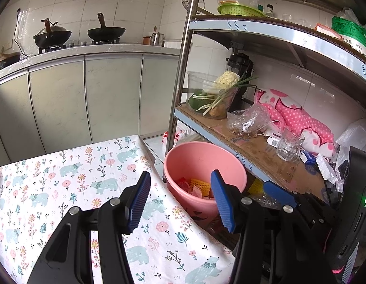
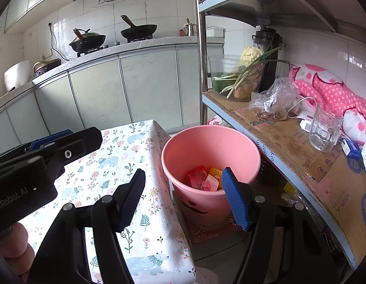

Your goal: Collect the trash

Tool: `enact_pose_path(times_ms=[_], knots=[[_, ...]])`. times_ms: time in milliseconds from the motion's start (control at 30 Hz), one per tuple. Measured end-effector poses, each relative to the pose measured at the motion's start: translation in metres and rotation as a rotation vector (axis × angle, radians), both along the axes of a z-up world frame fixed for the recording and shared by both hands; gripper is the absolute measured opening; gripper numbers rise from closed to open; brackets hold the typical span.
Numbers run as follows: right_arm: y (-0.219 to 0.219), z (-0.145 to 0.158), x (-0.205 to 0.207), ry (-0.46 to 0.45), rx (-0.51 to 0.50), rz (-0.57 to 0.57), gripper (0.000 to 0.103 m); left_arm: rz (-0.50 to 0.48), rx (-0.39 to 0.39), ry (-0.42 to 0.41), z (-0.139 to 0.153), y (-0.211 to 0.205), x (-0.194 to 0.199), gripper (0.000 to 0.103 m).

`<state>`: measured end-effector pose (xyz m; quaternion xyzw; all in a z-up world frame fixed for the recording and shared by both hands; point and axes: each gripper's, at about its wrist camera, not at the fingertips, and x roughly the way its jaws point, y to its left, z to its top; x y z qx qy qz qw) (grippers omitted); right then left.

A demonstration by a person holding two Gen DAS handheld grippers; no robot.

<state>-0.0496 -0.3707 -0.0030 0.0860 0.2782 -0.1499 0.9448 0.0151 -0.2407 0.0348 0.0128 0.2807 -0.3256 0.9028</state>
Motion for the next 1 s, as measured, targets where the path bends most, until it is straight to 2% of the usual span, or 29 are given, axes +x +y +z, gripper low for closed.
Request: enact_pose_path(times_ms=[1000], knots=[[-0.0012,-0.0051,0.0026,0.014,0.003,0.011,0.068,-0.022,0.012,0.018,-0.0064,-0.0043,0.0004,0.052]])
